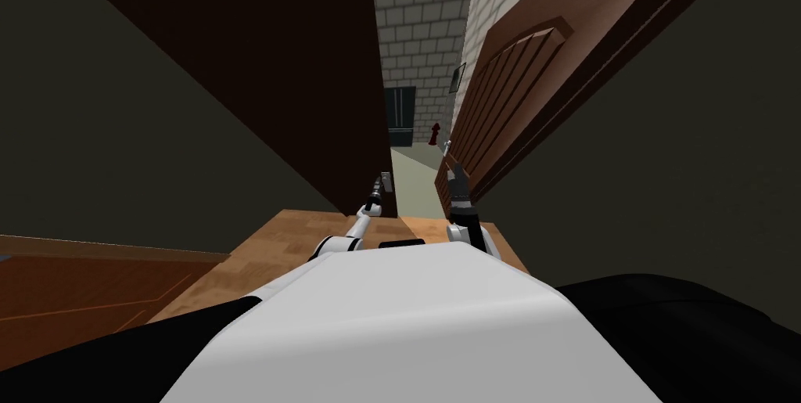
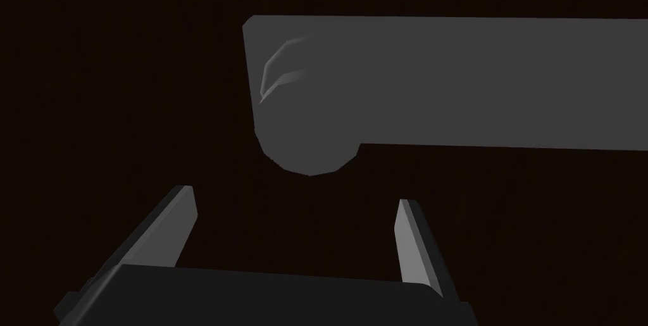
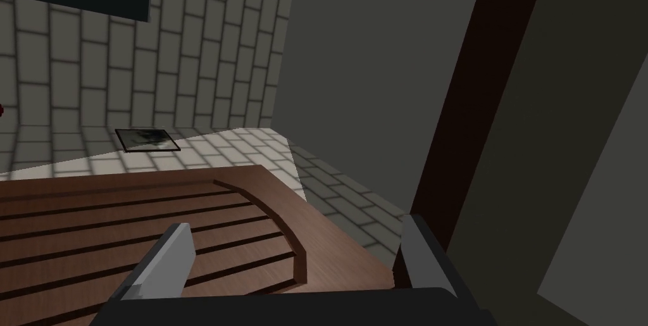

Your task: Push the door open

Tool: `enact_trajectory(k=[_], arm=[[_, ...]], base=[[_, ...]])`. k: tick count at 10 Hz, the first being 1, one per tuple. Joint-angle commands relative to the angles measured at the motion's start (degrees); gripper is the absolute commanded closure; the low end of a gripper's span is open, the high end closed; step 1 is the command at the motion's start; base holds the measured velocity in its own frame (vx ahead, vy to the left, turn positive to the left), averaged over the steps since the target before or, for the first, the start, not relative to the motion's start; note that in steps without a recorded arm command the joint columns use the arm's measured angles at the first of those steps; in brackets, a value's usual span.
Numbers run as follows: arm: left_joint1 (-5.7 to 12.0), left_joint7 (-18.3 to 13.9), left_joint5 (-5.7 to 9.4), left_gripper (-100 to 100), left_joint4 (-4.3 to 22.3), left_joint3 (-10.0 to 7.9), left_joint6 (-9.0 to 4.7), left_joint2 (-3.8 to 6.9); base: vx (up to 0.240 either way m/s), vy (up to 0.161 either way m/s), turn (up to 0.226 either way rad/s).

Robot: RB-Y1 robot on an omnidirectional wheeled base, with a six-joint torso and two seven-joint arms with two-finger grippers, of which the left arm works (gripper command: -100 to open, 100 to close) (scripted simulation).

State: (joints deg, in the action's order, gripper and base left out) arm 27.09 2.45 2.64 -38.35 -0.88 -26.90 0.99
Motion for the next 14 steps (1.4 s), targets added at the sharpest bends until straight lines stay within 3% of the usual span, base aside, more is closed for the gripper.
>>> enact_trajectory(k=[1,2,3,4,9,10,14], arm=[[0.18,0.05,0.07,-100,0.38,-0.18,-0.16,-0.78],[0.16,0.07,0.10,-100,0.44,-0.27,-0.20,-1.78],[0.42,-0.04,0.11,-100,1.09,-0.21,-0.54,-1.11],[0.42,-0.04,0.11,100,1.09,-0.21,-0.54,-1.11],[0.42,-0.04,0.11,100,1.09,-0.21,-0.54,-1.11],[0.64,0.18,0.35,100,0.98,-0.89,-0.52,-0.12],[0.52,0.56,0.93,100,1.03,-2.37,-0.47,1.45]], base=[[0.161,-0.040,-0.014],[0.159,-0.050,-0.024],[0.075,-0.026,-0.002],[-0.011,0.003,0.005],[-0.006,0.004,-0.005],[0.079,-0.064,0.024],[0.153,-0.094,0.034]])
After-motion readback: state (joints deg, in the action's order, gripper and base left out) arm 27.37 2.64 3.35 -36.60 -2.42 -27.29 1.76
